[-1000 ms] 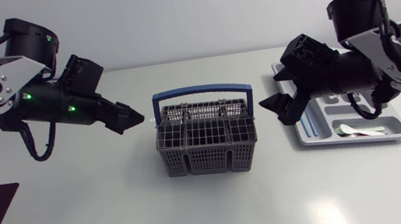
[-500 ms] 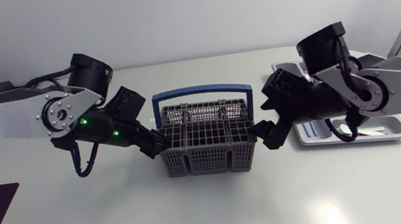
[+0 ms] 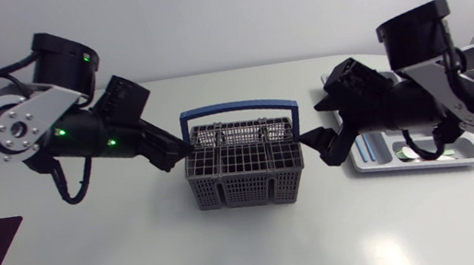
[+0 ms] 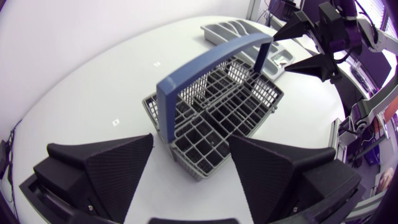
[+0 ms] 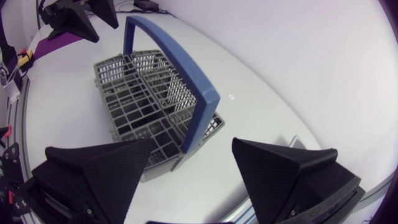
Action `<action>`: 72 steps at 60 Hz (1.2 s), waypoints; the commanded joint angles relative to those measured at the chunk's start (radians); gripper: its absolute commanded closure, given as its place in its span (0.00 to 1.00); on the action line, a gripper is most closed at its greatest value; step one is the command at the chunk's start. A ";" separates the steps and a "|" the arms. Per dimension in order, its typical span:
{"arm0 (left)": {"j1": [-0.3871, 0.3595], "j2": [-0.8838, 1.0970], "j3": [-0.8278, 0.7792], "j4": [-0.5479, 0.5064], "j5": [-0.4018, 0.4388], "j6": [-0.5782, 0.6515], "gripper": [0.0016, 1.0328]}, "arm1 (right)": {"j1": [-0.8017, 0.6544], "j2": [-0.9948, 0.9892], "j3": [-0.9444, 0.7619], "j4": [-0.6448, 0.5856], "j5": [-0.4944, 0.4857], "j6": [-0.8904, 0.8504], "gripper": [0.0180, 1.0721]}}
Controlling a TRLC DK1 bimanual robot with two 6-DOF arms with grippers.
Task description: Unload the cutlery basket into the drawer organizer.
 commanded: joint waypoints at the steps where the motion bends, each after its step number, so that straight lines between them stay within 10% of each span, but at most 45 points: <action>1: 0.025 -0.057 -0.033 -0.012 0.003 -0.015 0.12 | -0.007 -0.055 -0.024 -0.016 -0.005 0.025 0.08; 72: 0.369 -0.686 -0.395 0.096 -0.032 0.006 0.05 | -0.268 -0.655 -0.292 -0.096 0.010 0.027 0.05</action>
